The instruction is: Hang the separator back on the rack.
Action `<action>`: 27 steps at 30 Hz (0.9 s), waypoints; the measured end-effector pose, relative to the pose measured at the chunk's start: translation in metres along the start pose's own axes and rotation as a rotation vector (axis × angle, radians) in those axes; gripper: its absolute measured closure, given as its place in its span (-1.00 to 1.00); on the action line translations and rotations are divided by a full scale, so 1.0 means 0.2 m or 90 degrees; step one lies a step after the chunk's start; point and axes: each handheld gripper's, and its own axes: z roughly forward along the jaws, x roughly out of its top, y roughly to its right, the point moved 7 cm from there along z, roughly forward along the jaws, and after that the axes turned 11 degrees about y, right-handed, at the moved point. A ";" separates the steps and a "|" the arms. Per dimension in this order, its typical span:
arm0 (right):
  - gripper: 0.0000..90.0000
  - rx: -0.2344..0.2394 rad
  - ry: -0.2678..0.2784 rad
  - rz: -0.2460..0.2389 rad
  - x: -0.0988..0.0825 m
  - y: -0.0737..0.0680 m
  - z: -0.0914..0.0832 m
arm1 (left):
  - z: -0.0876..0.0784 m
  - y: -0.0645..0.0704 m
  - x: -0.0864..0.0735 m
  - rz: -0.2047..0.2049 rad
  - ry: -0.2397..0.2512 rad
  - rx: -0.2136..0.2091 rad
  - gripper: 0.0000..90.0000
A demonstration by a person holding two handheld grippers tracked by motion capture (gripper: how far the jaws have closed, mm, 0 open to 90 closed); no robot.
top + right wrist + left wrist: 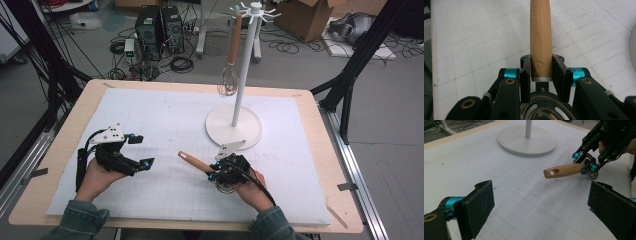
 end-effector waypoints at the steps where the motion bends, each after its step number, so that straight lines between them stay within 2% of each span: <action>1: 0.56 0.004 0.007 0.002 0.00 0.00 0.00 | 0.01 0.00 0.00 0.003 -0.002 -0.003 -0.77; 4: 0.56 0.008 0.023 0.004 0.01 0.00 -0.02 | 0.03 0.01 -0.01 -0.002 -0.002 -0.009 -0.73; 9: 0.56 0.010 0.048 0.004 0.02 0.00 -0.05 | 0.07 0.04 -0.03 -0.005 -0.009 -0.031 -0.50; 13: 0.56 0.009 0.065 0.004 0.03 0.00 -0.06 | 0.10 0.07 -0.02 -0.001 -0.009 -0.047 -0.40; 27: 0.56 0.018 0.112 -0.001 0.06 -0.02 -0.10 | 0.24 0.16 -0.02 -0.008 -0.017 -0.097 -0.20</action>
